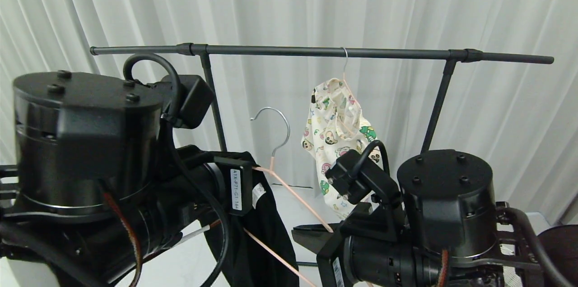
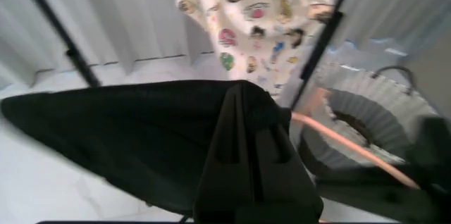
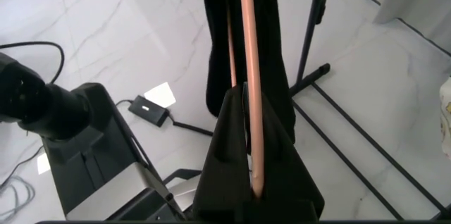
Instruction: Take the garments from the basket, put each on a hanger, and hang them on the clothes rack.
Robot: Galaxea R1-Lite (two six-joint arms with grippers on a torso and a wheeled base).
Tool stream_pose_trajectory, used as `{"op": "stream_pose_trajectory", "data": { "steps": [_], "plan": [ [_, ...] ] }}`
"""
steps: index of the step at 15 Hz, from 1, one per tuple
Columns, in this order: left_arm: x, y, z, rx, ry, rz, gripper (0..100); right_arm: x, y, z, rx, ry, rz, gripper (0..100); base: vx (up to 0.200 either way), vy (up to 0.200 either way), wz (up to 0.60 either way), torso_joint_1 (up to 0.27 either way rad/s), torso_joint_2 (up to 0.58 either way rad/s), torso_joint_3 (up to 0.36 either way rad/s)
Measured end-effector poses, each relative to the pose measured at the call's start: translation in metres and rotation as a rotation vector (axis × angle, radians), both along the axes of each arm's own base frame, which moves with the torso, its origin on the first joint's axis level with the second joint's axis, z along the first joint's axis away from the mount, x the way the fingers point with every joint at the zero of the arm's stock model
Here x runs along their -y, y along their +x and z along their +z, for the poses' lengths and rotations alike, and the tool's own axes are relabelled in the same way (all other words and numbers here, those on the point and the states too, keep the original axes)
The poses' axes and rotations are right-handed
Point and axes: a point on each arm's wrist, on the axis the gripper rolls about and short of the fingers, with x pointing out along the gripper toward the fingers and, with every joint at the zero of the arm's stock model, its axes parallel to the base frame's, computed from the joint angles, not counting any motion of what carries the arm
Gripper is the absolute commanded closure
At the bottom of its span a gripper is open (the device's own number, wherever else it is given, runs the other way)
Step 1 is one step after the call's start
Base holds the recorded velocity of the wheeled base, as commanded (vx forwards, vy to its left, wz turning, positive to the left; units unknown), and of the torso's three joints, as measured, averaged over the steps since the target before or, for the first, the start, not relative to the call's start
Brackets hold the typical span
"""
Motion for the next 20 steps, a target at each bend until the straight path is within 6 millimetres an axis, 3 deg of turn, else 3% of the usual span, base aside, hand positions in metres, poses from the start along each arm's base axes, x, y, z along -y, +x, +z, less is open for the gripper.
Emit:
{"op": "stream_pose_trajectory", "data": {
  "steps": [4, 13, 14, 20],
  "plan": [
    [0.0, -0.011, 0.005, 0.014, -0.007, -0.084, 100, -0.007, 0.004, -0.005, -0.017, 0.035, -0.021, 100, 0.0, 0.0, 0.0, 0.0, 0.0, 0.0],
    [-0.017, -0.009, -0.003, 0.072, 0.096, -0.068, 100, -0.004, 0.016, -0.004, -0.015, 0.08, -0.205, 100, 0.0, 0.0, 0.0, 0.0, 0.0, 0.0],
    [-0.016, -0.008, -0.003, 0.08, 0.092, -0.067, 0, -0.005, 0.014, -0.002, -0.006, 0.091, -0.199, 100, 0.0, 0.0, 0.0, 0.0, 0.0, 0.0],
    [-0.018, -0.004, 0.006, 0.138, 0.036, -0.044, 0, 0.0, 0.015, 0.002, 0.115, 0.038, -0.183, 100, 0.0, 0.0, 0.0, 0.0, 0.0, 0.0]
  ]
}}
